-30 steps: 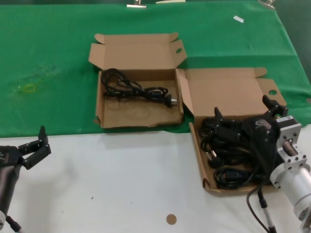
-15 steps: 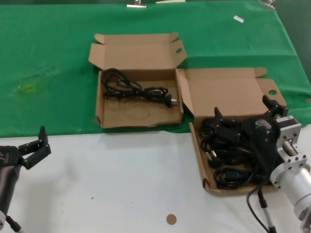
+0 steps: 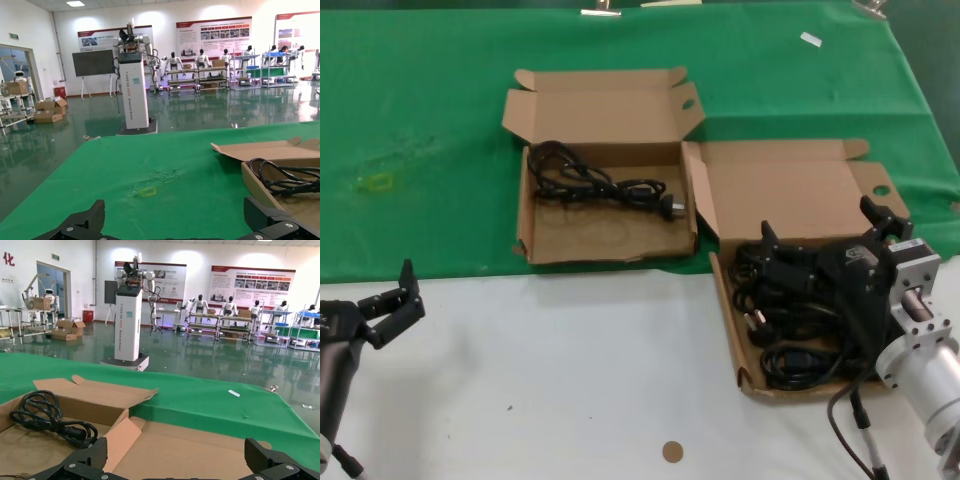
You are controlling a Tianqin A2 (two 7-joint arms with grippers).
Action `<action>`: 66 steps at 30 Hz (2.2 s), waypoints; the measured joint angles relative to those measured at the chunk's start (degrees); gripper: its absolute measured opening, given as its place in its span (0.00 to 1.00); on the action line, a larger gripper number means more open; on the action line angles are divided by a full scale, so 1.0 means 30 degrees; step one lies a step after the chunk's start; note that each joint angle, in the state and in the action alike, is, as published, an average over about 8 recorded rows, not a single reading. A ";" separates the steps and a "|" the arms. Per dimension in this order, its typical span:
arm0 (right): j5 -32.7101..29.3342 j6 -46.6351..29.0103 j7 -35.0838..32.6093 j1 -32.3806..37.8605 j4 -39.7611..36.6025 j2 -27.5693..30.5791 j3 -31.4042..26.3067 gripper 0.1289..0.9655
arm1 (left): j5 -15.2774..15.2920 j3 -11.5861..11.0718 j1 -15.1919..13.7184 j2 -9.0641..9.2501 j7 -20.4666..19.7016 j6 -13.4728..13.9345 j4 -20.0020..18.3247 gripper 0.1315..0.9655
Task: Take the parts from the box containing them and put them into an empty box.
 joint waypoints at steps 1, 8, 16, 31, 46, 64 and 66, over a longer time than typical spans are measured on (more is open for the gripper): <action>0.0000 0.0000 0.0000 0.0000 0.0000 0.0000 0.0000 1.00 | 0.0000 0.0000 0.0000 0.0000 -0.0001 0.0000 0.0000 1.00; 0.0000 0.0000 0.0000 0.0000 0.0000 0.0000 0.0000 1.00 | 0.0000 0.0000 0.0000 0.0000 -0.0001 0.0000 0.0000 1.00; 0.0000 0.0000 0.0000 0.0000 0.0000 0.0000 0.0000 1.00 | 0.0000 0.0000 0.0000 0.0000 -0.0001 0.0000 0.0000 1.00; 0.0000 0.0000 0.0000 0.0000 0.0000 0.0000 0.0000 1.00 | 0.0000 0.0000 0.0000 0.0000 -0.0001 0.0000 0.0000 1.00; 0.0000 0.0000 0.0000 0.0000 0.0000 0.0000 0.0000 1.00 | 0.0000 0.0000 0.0000 0.0000 -0.0001 0.0000 0.0000 1.00; 0.0000 0.0000 0.0000 0.0000 0.0000 0.0000 0.0000 1.00 | 0.0000 0.0000 0.0000 0.0000 -0.0001 0.0000 0.0000 1.00; 0.0000 0.0000 0.0000 0.0000 0.0000 0.0000 0.0000 1.00 | 0.0000 0.0000 0.0000 0.0000 -0.0001 0.0000 0.0000 1.00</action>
